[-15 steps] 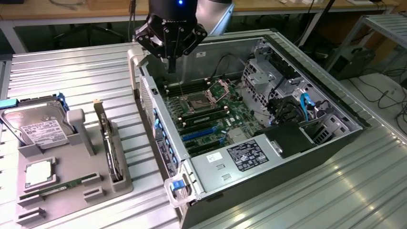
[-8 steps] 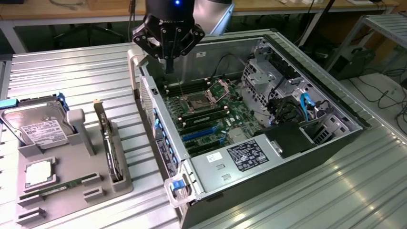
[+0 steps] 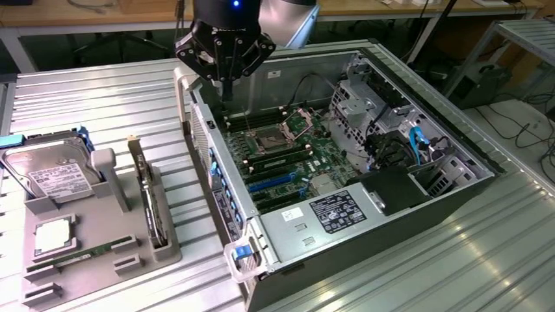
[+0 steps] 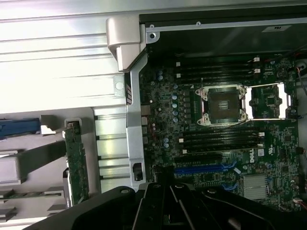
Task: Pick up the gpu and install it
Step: 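Reach for the gpu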
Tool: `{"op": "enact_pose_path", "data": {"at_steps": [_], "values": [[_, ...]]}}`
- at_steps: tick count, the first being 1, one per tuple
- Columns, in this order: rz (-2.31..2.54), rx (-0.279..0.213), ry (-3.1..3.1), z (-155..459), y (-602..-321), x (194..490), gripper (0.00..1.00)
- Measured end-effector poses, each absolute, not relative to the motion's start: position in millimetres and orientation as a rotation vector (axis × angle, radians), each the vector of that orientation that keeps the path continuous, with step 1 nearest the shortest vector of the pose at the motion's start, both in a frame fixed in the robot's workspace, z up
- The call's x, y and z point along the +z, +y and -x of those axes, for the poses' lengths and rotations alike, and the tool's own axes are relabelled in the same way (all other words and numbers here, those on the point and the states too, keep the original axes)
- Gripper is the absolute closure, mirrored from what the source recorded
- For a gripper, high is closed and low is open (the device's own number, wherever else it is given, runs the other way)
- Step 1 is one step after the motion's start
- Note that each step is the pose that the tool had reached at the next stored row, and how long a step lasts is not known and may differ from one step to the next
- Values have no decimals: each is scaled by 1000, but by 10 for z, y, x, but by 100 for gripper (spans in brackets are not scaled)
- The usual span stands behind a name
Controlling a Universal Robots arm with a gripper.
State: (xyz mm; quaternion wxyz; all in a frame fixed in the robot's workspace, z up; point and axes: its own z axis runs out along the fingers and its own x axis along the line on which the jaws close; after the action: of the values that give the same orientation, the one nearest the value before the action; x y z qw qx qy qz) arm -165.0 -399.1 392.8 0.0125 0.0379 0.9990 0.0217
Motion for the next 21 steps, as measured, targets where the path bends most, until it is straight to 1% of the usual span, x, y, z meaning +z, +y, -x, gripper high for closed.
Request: {"op": "enact_pose_path", "data": {"at_steps": [21], "values": [[-118, 68, 3114, 1797, -3993, 3926, 89]]}}
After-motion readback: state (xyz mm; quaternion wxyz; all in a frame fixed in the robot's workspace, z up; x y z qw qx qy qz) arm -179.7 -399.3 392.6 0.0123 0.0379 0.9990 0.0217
